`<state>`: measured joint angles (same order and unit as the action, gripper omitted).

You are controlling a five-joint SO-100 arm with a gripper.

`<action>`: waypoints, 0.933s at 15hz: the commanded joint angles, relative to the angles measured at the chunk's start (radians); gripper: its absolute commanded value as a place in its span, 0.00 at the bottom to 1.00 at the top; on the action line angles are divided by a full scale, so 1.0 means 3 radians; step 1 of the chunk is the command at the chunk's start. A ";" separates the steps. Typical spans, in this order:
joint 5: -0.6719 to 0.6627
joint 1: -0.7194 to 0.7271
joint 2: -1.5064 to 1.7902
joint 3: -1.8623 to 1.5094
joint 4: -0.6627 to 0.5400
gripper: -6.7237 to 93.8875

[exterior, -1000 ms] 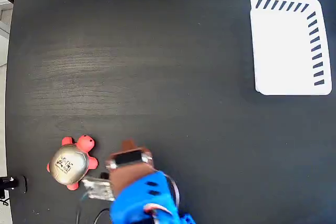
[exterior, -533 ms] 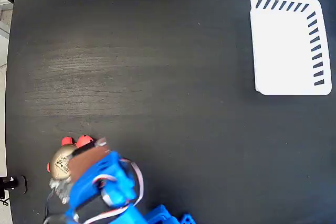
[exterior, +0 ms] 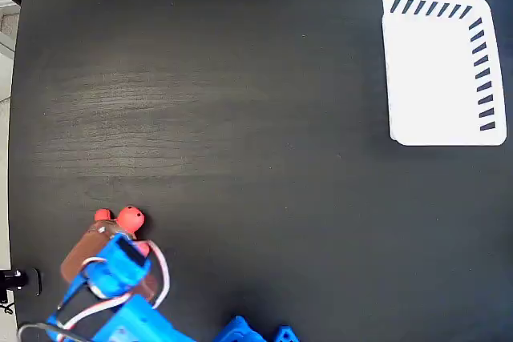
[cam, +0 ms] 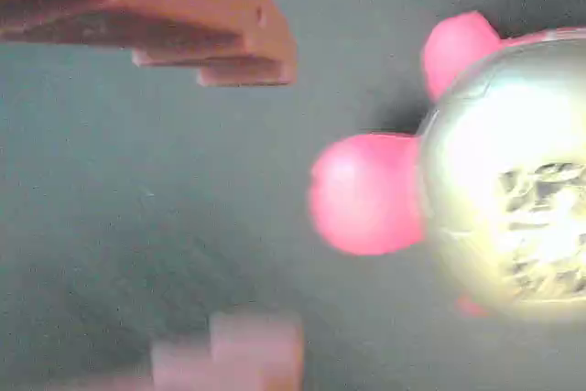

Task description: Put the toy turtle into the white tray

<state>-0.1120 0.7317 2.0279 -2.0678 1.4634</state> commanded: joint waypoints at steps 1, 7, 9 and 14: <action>-0.0143 0.0123 0.0020 0.0112 0.0026 0.45; -0.0322 0.0552 -0.0276 0.0056 -0.0102 0.60; -0.0245 0.0532 -0.0552 0.0092 -0.0143 0.60; -0.0220 0.0373 -0.0972 0.0118 -0.0358 0.60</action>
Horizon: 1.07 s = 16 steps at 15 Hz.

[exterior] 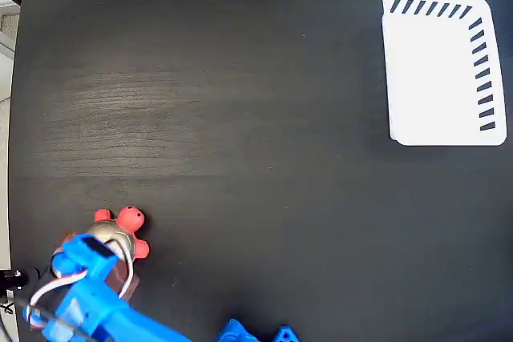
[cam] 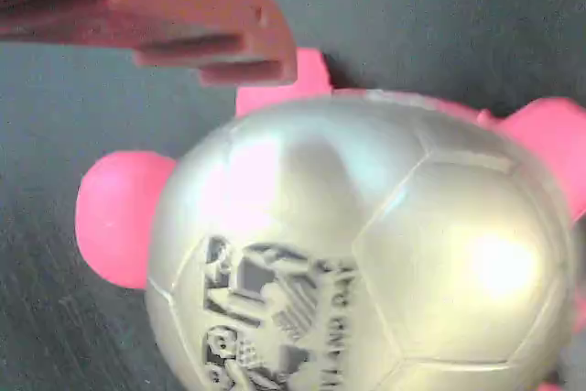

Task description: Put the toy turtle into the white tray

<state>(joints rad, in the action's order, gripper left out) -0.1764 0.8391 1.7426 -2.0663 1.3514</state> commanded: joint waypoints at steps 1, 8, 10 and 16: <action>0.0000 0.0015 -0.0112 0.0143 0.0005 0.60; 0.0087 0.0041 -0.0409 0.0210 -0.0174 0.53; 0.0112 0.0046 -0.0409 0.0210 -0.0215 0.29; 0.0307 -0.0061 -0.0506 0.0731 0.0281 0.09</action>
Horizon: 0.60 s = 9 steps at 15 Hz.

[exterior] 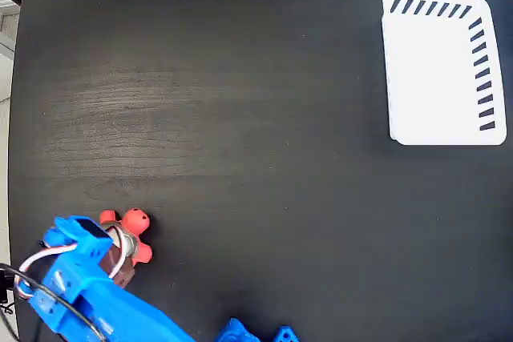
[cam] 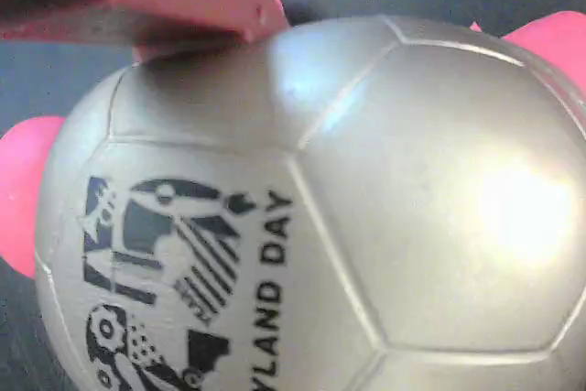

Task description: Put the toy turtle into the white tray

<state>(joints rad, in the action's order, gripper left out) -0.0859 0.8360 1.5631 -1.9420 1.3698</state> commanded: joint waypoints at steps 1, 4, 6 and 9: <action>0.0026 -0.0133 0.0159 0.0409 0.0281 0.09; 0.0097 -0.0542 0.0562 0.0731 0.0491 0.08; 0.0092 -0.1099 0.0685 0.1104 0.0649 0.07; 0.0041 -0.1999 0.0614 0.1984 0.1089 0.07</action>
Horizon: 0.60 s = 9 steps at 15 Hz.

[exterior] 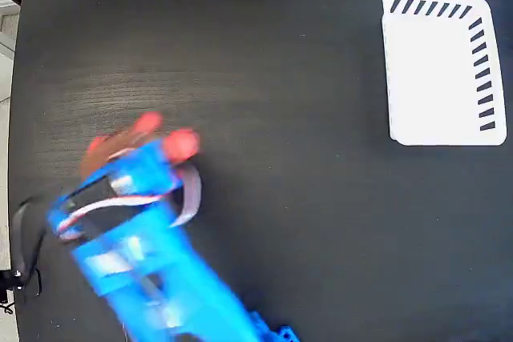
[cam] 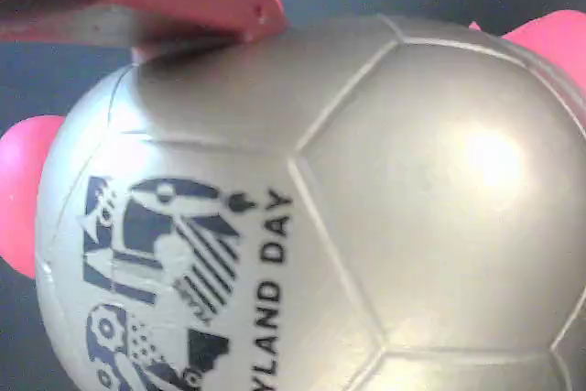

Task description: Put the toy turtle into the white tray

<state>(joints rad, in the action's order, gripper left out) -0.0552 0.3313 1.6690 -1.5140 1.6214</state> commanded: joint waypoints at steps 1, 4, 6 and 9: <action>-0.0087 -0.0573 0.0240 0.0731 0.0286 0.07; -0.0087 -0.1176 0.0220 0.1012 0.0358 0.07; -0.0061 -0.1580 0.0026 0.1370 0.0491 0.07; 0.0046 -0.2194 -0.0281 0.1902 0.0491 0.07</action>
<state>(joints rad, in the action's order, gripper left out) -0.0537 -0.2470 1.5907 -1.0677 1.7579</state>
